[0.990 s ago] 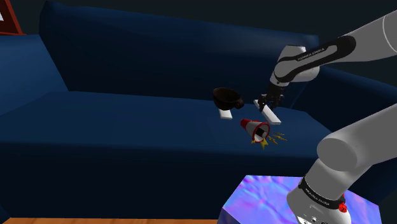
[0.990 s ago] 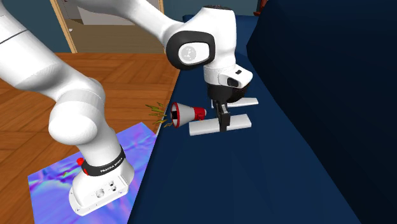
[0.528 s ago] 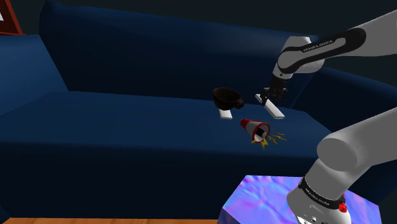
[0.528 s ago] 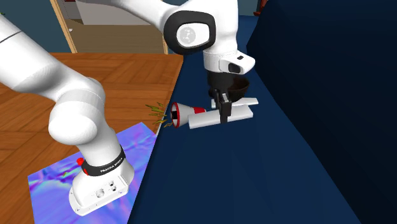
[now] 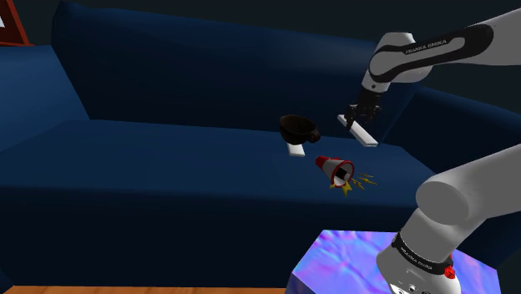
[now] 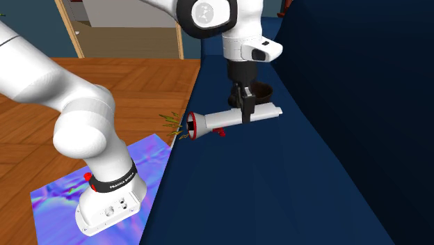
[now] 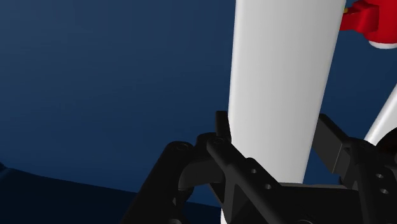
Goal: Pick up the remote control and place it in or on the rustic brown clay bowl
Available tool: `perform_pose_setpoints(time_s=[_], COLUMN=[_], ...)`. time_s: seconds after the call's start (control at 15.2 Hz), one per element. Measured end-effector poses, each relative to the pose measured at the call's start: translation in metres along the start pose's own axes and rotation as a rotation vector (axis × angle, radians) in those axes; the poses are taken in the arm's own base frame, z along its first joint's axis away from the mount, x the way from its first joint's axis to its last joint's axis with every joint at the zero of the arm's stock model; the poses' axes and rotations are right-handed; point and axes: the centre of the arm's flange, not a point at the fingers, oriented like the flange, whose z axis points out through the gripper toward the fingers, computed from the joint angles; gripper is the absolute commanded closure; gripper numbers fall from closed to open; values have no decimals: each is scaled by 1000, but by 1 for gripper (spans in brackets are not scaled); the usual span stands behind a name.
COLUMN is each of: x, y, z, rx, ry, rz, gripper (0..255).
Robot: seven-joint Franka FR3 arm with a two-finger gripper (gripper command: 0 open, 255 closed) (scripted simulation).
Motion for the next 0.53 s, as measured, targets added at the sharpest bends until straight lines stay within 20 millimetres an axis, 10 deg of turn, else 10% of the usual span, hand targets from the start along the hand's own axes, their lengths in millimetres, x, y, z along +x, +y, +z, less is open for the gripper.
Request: perform_pose_setpoints(time_s=[0.53], x=[5], y=[1], z=[-44], rx=[0], ry=[0], rz=[0], gripper=[255])
